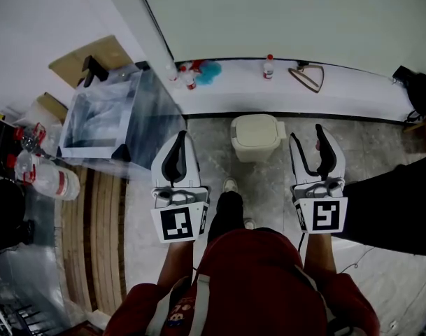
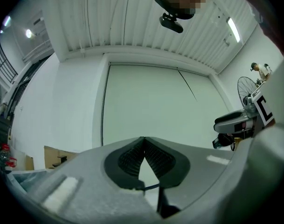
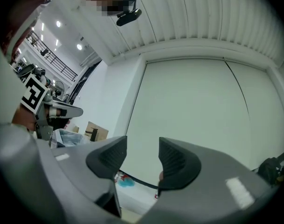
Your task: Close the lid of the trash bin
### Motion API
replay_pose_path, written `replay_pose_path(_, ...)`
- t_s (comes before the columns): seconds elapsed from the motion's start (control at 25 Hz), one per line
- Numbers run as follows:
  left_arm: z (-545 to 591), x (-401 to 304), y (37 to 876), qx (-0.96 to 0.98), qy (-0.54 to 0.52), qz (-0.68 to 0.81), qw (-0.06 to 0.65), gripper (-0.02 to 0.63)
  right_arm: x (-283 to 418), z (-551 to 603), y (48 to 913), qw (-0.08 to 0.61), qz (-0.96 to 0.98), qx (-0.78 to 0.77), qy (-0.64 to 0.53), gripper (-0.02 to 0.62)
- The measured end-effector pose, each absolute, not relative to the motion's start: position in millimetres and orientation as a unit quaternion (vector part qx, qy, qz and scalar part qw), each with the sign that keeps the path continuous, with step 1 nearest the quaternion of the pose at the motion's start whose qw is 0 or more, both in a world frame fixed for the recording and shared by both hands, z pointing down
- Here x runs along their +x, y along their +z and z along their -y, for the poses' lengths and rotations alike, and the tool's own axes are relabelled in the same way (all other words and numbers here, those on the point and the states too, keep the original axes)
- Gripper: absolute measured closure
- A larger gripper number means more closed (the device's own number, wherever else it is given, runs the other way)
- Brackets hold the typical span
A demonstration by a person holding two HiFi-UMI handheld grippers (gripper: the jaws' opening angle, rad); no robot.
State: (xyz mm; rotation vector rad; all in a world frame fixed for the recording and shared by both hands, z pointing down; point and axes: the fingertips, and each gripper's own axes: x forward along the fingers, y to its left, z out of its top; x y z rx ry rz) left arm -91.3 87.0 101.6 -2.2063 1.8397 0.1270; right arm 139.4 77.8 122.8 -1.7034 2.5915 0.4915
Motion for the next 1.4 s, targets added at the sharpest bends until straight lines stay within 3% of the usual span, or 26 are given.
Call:
replay_pose_path(0.36, -86.4, -78.4, 100.4, -0.771, 0.052, -0.621, 0.132, 0.601, 139.4, -73.5, 139.0, -0.026, -0.822, -0.551, 0.14, 0.59)
replay_pose_path(1.4, -84.9, -89.1, 113.1, -0.774, 0.05, -0.622, 0.11, 0.601, 137.4, -73.6, 131.8, -0.017, -0.819, -0.554, 0.146, 0.595)
